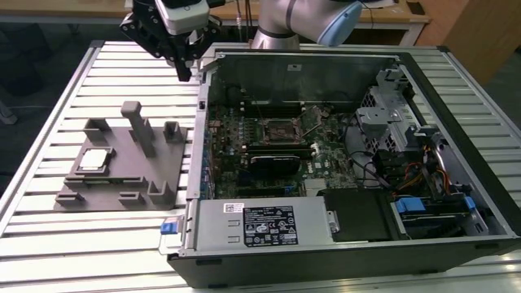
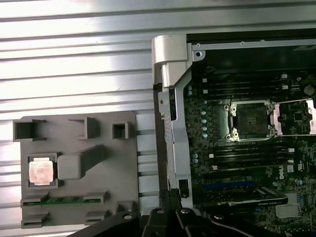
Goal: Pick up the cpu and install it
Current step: 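Reach for the cpu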
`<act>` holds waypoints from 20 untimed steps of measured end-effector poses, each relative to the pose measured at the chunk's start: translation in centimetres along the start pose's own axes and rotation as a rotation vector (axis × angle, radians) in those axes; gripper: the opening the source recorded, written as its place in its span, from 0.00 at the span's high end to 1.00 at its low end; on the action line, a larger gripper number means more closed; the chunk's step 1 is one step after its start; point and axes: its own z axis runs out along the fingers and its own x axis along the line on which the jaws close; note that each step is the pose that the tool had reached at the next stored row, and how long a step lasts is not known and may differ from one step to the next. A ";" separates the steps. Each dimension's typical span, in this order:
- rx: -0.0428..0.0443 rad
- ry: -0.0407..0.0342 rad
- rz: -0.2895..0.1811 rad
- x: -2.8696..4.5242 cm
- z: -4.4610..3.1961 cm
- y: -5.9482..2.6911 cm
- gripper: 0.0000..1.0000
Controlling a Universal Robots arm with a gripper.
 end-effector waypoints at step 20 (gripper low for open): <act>0.0001 -0.0004 0.007 1.99 0.04 -0.19 0.89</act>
